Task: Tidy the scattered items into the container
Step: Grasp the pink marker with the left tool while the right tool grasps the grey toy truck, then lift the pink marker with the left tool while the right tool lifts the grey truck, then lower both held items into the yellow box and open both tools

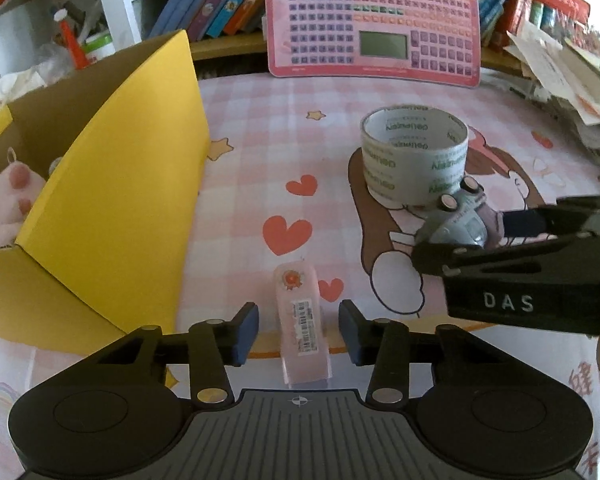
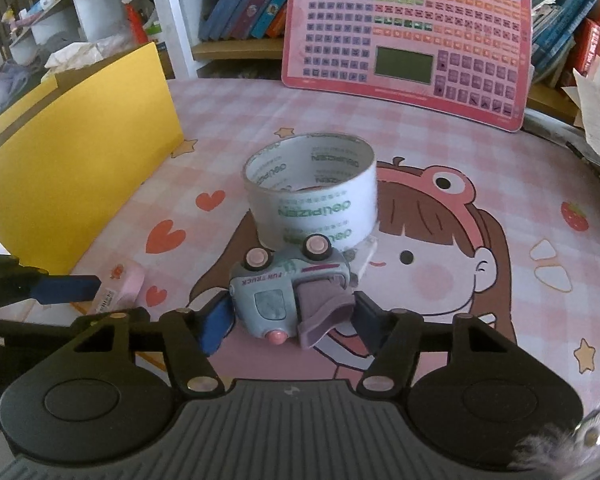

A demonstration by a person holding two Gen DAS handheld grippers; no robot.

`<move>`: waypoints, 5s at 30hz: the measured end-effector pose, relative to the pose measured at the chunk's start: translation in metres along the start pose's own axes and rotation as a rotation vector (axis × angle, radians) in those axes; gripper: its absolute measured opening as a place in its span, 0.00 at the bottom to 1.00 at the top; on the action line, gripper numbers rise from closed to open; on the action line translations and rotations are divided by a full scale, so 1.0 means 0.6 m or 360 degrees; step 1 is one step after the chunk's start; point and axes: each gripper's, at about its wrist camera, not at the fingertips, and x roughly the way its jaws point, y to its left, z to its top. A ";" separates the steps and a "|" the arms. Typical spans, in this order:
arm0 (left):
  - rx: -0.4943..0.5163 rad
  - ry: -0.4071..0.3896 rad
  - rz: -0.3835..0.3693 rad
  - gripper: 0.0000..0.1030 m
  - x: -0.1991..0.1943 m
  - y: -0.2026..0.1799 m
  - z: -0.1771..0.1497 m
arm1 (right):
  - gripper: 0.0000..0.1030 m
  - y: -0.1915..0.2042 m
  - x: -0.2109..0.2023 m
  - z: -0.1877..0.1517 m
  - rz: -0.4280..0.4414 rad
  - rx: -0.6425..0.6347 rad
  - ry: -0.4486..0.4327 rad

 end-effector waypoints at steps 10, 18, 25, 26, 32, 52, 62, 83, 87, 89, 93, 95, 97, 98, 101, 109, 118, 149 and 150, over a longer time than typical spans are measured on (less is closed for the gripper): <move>-0.0051 -0.0006 -0.0101 0.23 -0.026 0.013 -0.010 | 0.58 -0.021 -0.038 -0.023 -0.0027 0.0077 -0.0046; -0.0057 -0.0069 -0.0173 0.22 -0.070 0.010 -0.025 | 0.58 -0.017 -0.086 -0.052 -0.0039 0.0073 -0.0053; -0.0113 -0.0070 -0.0231 0.22 -0.088 0.008 -0.044 | 0.58 -0.003 -0.113 -0.095 -0.0034 0.0073 -0.0013; -0.0115 -0.0075 -0.0234 0.22 -0.092 0.007 -0.046 | 0.58 0.000 -0.116 -0.101 -0.0028 0.0075 -0.0007; -0.0121 -0.0094 -0.0241 0.22 -0.119 0.007 -0.065 | 0.58 0.010 -0.140 -0.127 -0.0007 0.0102 0.0006; -0.0105 -0.0134 -0.0328 0.22 -0.187 0.031 -0.129 | 0.58 0.059 -0.195 -0.169 -0.0047 0.0075 -0.0005; -0.0054 -0.0172 -0.0468 0.22 -0.216 0.081 -0.170 | 0.58 0.135 -0.224 -0.190 -0.0159 0.0101 -0.0036; -0.0061 -0.0228 -0.0612 0.22 -0.282 0.323 -0.258 | 0.58 0.413 -0.247 -0.224 -0.0270 0.0122 -0.0083; -0.0116 -0.0255 -0.0576 0.22 -0.288 0.368 -0.265 | 0.58 0.455 -0.238 -0.209 -0.0236 0.0052 -0.0087; -0.0135 -0.0254 -0.0565 0.22 -0.287 0.385 -0.269 | 0.58 0.471 -0.233 -0.205 -0.0223 0.0020 -0.0082; -0.0158 -0.0248 -0.0547 0.22 -0.284 0.412 -0.276 | 0.58 0.495 -0.222 -0.198 -0.0203 -0.0016 -0.0071; -0.0165 -0.0252 -0.0538 0.22 -0.285 0.423 -0.279 | 0.58 0.505 -0.216 -0.195 -0.0194 -0.0027 -0.0064; -0.0176 -0.0251 -0.0530 0.22 -0.285 0.435 -0.283 | 0.58 0.517 -0.211 -0.193 -0.0183 -0.0043 -0.0056; -0.0183 -0.0251 -0.0527 0.22 -0.285 0.440 -0.284 | 0.58 0.521 -0.209 -0.193 -0.0179 -0.0052 -0.0054; -0.0197 -0.0251 -0.0521 0.22 -0.283 0.452 -0.285 | 0.58 0.532 -0.205 -0.192 -0.0173 -0.0074 -0.0052; -0.0198 -0.0258 -0.0522 0.22 -0.284 0.467 -0.288 | 0.58 0.561 -0.193 -0.190 -0.0181 -0.0095 -0.0052; -0.0222 -0.0300 -0.0495 0.22 -0.289 0.489 -0.281 | 0.58 0.585 -0.181 -0.169 -0.0166 -0.0137 -0.0087; -0.0089 -0.0578 -0.0410 0.23 -0.177 0.437 0.032 | 0.58 0.431 -0.064 0.135 -0.0109 -0.0384 -0.0375; -0.0091 -0.0545 -0.0416 0.23 -0.161 0.432 0.040 | 0.58 0.427 -0.049 0.141 -0.0104 -0.0419 -0.0348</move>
